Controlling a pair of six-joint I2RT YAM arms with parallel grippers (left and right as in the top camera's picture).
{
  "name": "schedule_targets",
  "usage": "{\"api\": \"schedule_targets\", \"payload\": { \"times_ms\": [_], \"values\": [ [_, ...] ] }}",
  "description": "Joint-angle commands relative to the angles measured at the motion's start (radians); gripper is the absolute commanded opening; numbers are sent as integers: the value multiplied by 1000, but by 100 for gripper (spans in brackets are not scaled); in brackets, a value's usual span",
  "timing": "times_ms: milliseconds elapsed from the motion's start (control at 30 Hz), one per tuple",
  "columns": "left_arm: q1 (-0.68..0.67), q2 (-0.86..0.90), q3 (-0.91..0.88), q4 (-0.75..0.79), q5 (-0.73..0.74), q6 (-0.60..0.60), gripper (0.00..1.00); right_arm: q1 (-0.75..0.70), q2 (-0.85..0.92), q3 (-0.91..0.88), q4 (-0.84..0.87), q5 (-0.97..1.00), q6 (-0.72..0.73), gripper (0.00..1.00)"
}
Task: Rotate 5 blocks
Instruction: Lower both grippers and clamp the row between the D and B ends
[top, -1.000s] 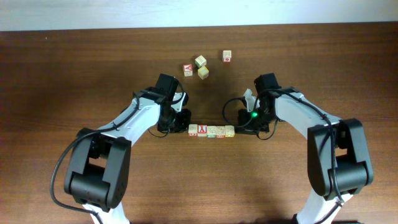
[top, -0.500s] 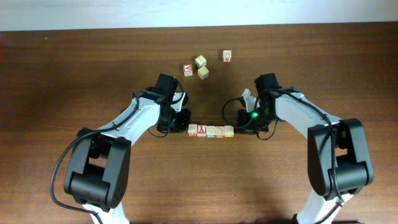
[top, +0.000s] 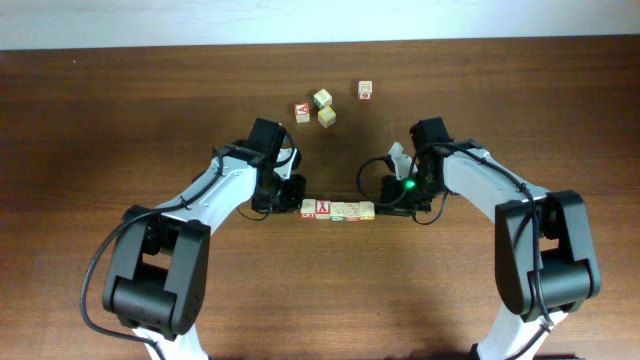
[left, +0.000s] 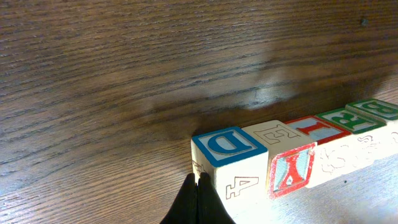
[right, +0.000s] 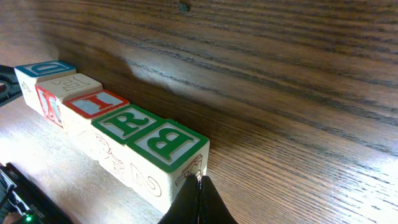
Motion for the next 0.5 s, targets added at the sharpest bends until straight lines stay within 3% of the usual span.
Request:
{"api": "schedule_targets", "payload": {
  "times_ms": [0, 467],
  "values": [
    [-3, -1, -7, 3, 28, -10, 0, 5, 6, -9, 10, -12, 40, 4],
    [-3, -1, -7, 3, 31, -10, 0, 5, 8, -26, 10, 19, 97, 4]
  ]
}}
